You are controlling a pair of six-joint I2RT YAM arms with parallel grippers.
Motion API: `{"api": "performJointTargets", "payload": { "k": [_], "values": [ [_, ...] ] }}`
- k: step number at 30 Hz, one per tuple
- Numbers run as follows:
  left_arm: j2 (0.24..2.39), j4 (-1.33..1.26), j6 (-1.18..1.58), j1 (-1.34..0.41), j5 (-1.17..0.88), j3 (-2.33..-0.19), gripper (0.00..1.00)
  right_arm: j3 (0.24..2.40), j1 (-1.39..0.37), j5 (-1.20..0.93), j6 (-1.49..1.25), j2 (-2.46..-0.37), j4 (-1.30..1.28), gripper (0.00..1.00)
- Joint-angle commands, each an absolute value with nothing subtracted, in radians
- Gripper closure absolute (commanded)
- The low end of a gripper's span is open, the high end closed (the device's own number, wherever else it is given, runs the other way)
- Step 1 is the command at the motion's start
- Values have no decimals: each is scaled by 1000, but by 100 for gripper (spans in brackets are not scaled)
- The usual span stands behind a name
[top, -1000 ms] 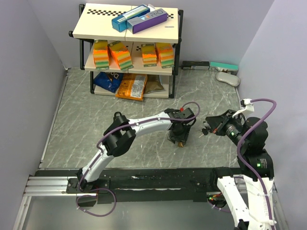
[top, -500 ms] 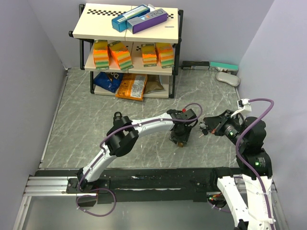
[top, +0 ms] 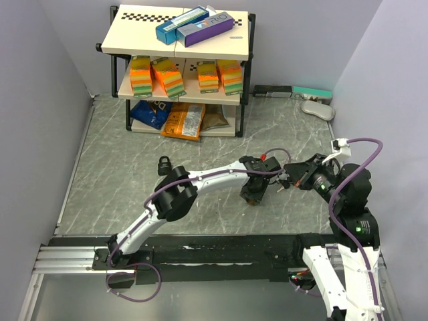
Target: Unlock with the key
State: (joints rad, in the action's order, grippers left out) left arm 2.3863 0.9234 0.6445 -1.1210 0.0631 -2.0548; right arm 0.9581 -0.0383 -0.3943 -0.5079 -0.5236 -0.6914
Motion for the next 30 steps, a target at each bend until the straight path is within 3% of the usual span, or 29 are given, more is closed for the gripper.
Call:
{"api": "performJointTargets", "payload": {
  "k": [1, 5, 19, 30],
  "values": [
    [2465, 992, 600, -1132, 121, -2002, 75, 951, -34, -400, -525, -505, -653, 100],
    [2450, 1000, 609, -1112, 146, -1971, 99, 931, -34, -425, -514, -506, -638, 100],
    [2017, 559, 975, -881, -86, -1542, 99, 645, -64, -607, -494, -552, -480, 100],
    [1948, 405, 1132, -857, -106, -1444, 99, 578, -316, -664, -549, -883, -237, 100]
  ]
}}
